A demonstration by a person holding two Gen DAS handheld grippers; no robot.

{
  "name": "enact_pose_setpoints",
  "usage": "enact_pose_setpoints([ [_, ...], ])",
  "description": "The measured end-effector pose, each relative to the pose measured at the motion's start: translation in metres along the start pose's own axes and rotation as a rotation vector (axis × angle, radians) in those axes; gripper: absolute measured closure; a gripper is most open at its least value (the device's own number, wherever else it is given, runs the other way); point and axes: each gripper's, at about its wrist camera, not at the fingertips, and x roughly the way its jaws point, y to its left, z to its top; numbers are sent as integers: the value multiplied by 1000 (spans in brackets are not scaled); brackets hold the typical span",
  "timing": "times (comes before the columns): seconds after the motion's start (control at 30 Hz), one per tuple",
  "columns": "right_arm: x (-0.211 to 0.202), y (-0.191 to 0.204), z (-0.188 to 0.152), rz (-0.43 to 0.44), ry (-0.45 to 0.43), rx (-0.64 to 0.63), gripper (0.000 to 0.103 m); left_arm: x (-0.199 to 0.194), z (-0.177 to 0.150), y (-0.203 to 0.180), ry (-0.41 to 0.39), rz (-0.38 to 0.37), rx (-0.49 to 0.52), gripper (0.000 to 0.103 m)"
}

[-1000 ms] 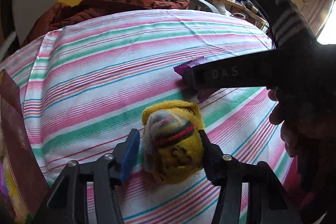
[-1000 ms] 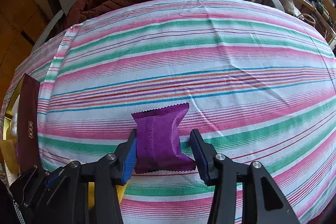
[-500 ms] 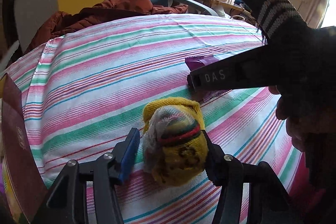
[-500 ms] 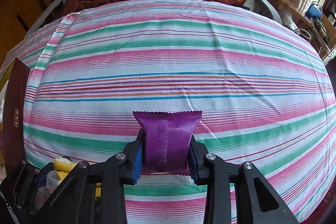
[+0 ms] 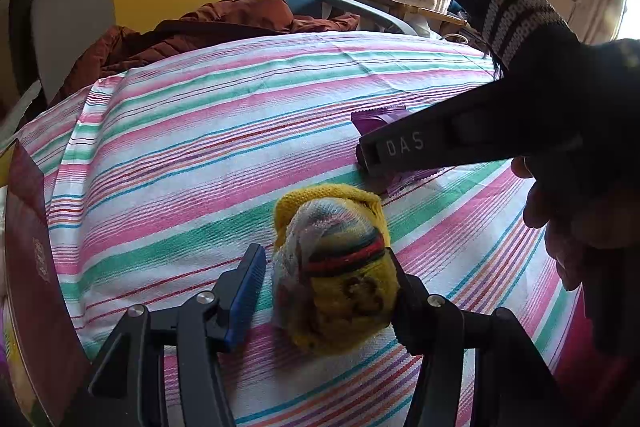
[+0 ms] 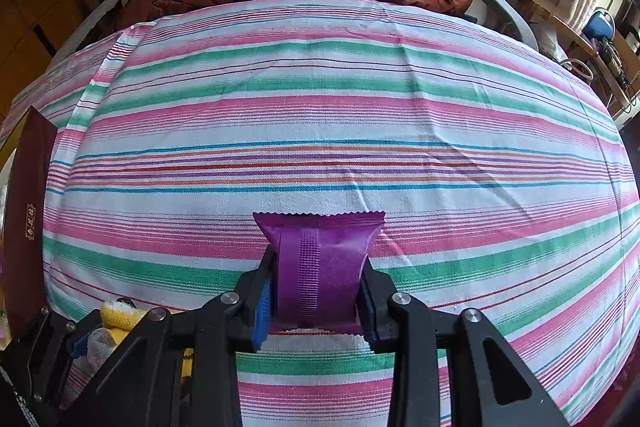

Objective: Organize objects
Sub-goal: 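Lift the yellow toy and purple packet and carry them toward the gold tray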

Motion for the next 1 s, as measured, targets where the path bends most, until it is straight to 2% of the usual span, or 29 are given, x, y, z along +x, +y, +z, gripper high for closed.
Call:
enact_pose_setpoints([
  [0.57,-1,3,0,-3,-5,-1,69,-2,-3,-3,-9,24,17,50],
  [0.8,-4,2,1,28,-11,5,69,-7,-5,-3,8,33,20,62],
  [1.0,-10,5,4,58,-32,-1,69,-21,-10,-3,31,30,17,66],
])
